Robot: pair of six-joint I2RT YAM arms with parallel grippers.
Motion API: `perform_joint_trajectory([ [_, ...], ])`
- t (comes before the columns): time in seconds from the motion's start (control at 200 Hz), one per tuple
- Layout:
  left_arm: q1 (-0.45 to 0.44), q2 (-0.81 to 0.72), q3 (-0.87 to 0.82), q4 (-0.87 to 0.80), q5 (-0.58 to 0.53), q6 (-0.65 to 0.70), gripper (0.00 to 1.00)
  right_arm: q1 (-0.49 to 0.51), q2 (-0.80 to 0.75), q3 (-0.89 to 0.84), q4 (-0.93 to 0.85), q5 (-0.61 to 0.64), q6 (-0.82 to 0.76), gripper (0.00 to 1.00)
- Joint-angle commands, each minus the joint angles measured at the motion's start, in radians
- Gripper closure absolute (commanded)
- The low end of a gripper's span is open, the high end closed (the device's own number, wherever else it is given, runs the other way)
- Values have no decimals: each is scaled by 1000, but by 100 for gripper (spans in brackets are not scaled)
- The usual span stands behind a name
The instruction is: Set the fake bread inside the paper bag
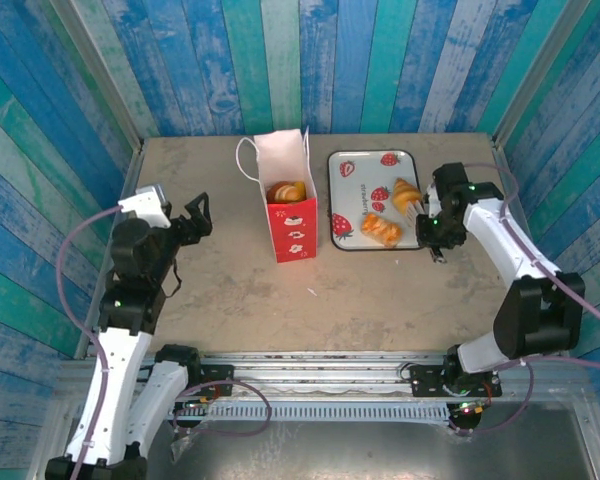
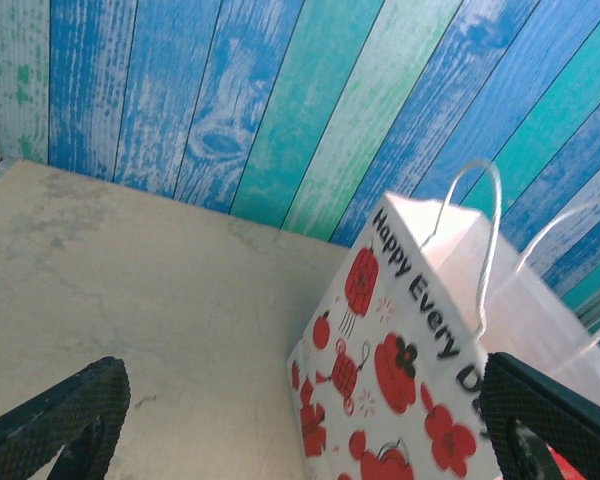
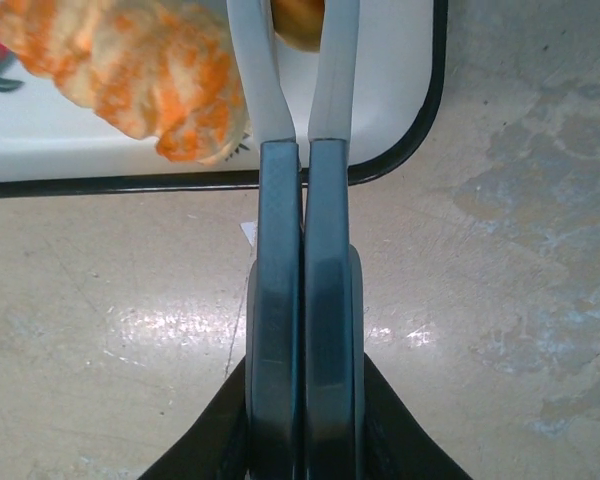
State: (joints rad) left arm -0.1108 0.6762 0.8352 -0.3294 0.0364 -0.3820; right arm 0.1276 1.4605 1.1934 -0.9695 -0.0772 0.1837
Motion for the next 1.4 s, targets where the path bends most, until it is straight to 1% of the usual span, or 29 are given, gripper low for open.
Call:
perform_joint_trajectory([
  [0.0, 3, 76, 103, -22, 13, -14, 6, -4, -71, 41, 1, -16, 8, 93],
  [0.08, 4, 146, 179, -39, 49, 3, 6, -2, -117, 65, -6, -22, 17, 93],
  [0.17, 10, 245, 293, -68, 175, 39, 6, 9, -165, 101, -10, -30, 28, 93],
  [0.275, 20, 396, 470, -160, 318, 76, 6, 42, -204, 158, -23, -30, 43, 93],
  [0.316, 23, 448, 533, -196, 353, 93, 6, 65, -215, 186, -31, -19, 48, 93],
  [0.451, 25, 588, 702, -308, 383, 164, 6, 153, -234, 282, -49, 14, 71, 93],
  [0.581, 25, 713, 821, -411, 431, 210, 0, 253, -244, 361, -56, 67, 94, 93],
  [0.756, 23, 827, 910, -484, 570, 234, 9, 400, -232, 477, -64, 168, 104, 93],
  [0.857, 23, 873, 943, -527, 575, 258, 14, 464, -218, 539, -60, 199, 109, 93],
  [0.867, 23, 875, 945, -528, 574, 259, 14, 491, -217, 543, -58, 203, 110, 93],
  [0.902, 23, 885, 947, -531, 565, 261, 16, 525, -212, 557, -49, 211, 112, 93],
  [0.982, 23, 907, 953, -534, 558, 264, 23, 590, -203, 577, -18, 217, 124, 94],
  [1.087, 23, 932, 964, -536, 571, 266, 38, 678, -197, 574, 62, 211, 142, 94],
  [1.167, 23, 939, 960, -519, 598, 268, 51, 734, -187, 559, 130, 203, 150, 93],
  [1.232, 23, 937, 952, -504, 615, 261, 62, 755, -169, 552, 174, 164, 153, 93],
  [1.267, 24, 935, 948, -501, 613, 261, 65, 762, -157, 558, 182, 153, 154, 93],
  [1.322, 23, 935, 947, -500, 604, 263, 68, 780, -132, 571, 183, 150, 153, 93],
  [1.392, 23, 930, 945, -504, 583, 268, 77, 794, -105, 582, 184, 149, 154, 93],
])
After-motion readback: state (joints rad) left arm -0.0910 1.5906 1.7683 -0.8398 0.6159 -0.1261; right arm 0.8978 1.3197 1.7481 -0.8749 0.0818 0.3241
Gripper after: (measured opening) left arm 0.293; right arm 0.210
